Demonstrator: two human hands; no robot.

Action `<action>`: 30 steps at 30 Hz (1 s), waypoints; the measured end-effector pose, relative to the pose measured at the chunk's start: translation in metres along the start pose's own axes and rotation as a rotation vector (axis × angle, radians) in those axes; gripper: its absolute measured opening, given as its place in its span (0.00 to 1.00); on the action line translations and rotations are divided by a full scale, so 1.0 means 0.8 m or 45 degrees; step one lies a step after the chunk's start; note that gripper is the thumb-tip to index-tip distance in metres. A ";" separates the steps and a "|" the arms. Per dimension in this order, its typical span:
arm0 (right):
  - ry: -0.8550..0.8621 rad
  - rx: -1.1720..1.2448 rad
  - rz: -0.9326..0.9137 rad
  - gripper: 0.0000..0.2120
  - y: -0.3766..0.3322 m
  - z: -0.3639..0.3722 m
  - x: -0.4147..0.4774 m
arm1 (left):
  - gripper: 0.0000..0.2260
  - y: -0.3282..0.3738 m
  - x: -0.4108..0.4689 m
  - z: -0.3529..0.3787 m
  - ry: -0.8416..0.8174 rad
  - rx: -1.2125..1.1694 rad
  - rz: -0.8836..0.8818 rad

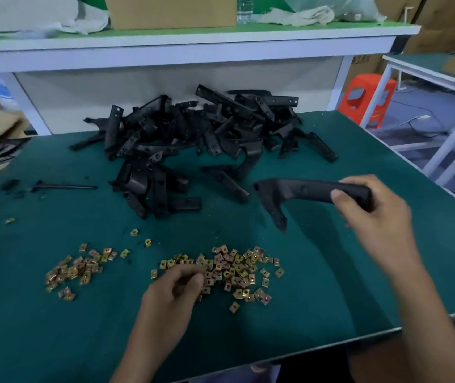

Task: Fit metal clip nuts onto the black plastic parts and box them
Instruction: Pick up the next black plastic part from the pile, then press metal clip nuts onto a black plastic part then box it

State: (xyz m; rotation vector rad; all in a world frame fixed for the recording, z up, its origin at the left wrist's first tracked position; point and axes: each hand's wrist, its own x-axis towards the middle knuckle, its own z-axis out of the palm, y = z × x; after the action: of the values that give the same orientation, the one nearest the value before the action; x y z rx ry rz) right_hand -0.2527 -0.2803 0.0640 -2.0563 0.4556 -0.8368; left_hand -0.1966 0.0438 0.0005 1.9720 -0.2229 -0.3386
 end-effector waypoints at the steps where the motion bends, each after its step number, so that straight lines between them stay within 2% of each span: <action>1: -0.004 -0.166 -0.052 0.09 -0.001 -0.013 -0.003 | 0.09 0.002 0.003 0.002 0.006 0.041 0.039; 4: -0.014 -0.535 -0.196 0.09 -0.007 -0.032 -0.015 | 0.07 0.013 0.016 0.010 0.057 0.195 0.175; 7: -0.067 -0.698 -0.321 0.09 -0.009 -0.027 -0.024 | 0.07 0.026 0.034 0.023 0.082 0.347 0.283; 12: -0.175 -0.616 -0.347 0.10 -0.003 -0.003 -0.028 | 0.10 0.045 0.061 0.063 0.005 0.520 0.476; 15: -0.270 -0.455 -0.404 0.11 0.005 0.014 -0.029 | 0.14 0.049 0.074 0.096 -0.105 0.765 0.571; 18: -0.317 -0.307 -0.281 0.15 0.016 0.026 -0.032 | 0.17 0.042 0.076 0.117 -0.165 1.003 0.644; 21: -0.241 -0.240 -0.182 0.11 0.032 0.031 -0.030 | 0.14 0.040 0.070 0.128 -0.119 0.967 0.713; 23: -0.284 -0.329 -0.190 0.13 0.046 0.030 -0.028 | 0.13 0.039 0.069 0.135 -0.126 0.942 0.721; 26: -0.483 -0.512 -0.163 0.17 0.059 0.027 -0.032 | 0.11 0.039 0.067 0.142 -0.144 0.951 0.740; 28: -0.501 -0.530 -0.059 0.19 0.065 0.021 -0.037 | 0.09 0.040 0.065 0.145 -0.163 0.971 0.803; 30: -0.465 -0.525 0.017 0.17 0.073 0.014 -0.040 | 0.08 0.040 0.064 0.145 -0.198 0.971 0.843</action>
State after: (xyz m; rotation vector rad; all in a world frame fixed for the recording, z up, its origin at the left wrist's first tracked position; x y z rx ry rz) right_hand -0.2688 -0.2886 -0.0008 -2.5154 0.4633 -0.3597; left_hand -0.1874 -0.0845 -0.0218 2.4485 -1.2157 0.0507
